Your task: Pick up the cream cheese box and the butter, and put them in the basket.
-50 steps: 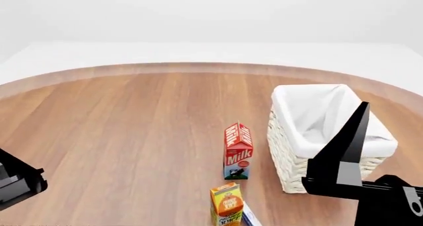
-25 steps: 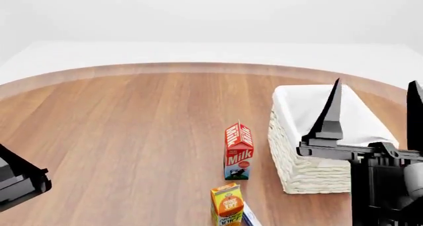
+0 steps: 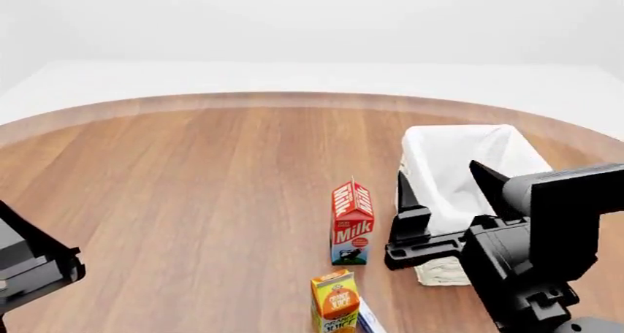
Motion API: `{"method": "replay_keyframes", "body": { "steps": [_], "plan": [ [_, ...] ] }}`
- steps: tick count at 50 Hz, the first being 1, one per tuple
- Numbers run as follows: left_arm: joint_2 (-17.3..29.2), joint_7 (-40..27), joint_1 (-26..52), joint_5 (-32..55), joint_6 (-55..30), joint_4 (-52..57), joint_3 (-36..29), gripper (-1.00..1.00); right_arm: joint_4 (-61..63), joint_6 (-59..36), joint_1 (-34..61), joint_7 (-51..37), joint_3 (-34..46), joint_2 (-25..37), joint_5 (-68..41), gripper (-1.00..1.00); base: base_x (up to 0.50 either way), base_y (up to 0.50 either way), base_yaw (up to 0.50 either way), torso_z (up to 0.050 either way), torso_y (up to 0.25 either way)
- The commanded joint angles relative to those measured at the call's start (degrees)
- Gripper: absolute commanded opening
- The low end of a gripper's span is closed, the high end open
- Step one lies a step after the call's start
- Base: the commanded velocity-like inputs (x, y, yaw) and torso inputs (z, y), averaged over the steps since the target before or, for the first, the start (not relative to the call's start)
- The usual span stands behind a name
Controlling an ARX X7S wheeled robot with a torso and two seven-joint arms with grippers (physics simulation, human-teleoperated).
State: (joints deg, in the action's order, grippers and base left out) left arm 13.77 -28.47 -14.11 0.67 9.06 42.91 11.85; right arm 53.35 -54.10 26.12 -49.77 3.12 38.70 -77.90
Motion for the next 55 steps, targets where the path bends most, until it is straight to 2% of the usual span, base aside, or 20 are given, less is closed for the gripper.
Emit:
{"method": "replay_keyframes", "body": {
  "steps": [1, 9, 20, 35, 55],
  "plan": [
    [-0.88, 0.92, 0.14, -1.21, 0.36, -0.66, 0.67, 1.0, -5.19, -3.21, 8.99, -9.98, 2.07, 2.88, -25.05, 1.0, 0.0, 0.0, 0.0, 0.0, 0.0],
    [-0.65, 0.71, 0.28, -1.22, 0.26, -1.08, 0.37, 1.0, -13.09, -2.98, 11.29, -9.92, 6.72, 0.03, -28.62, 1.0, 0.0, 0.0, 0.0, 0.0, 0.0],
    [-0.26, 0.43, 0.37, -0.85, 0.02, -1.28, 0.33, 1.0, -21.1, -4.81, 14.65, -7.61, 9.49, -1.53, -23.99, 1.0, 0.0, 0.0, 0.0, 0.0, 0.0],
    [0.07, 0.07, 0.39, -0.9, -0.09, -1.48, 0.01, 1.0, -29.64, -5.52, 11.38, -1.37, 13.64, -3.34, -13.63, 1.0, 0.0, 0.0, 0.0, 0.0, 0.0],
    [0.5, -0.45, 0.45, -1.02, -0.28, -1.57, -0.54, 1.0, -32.74, -5.66, 7.09, 2.54, 17.67, -2.19, -5.45, 1.0, 0.0, 0.0, 0.0, 0.0, 0.0]
  ]
}}
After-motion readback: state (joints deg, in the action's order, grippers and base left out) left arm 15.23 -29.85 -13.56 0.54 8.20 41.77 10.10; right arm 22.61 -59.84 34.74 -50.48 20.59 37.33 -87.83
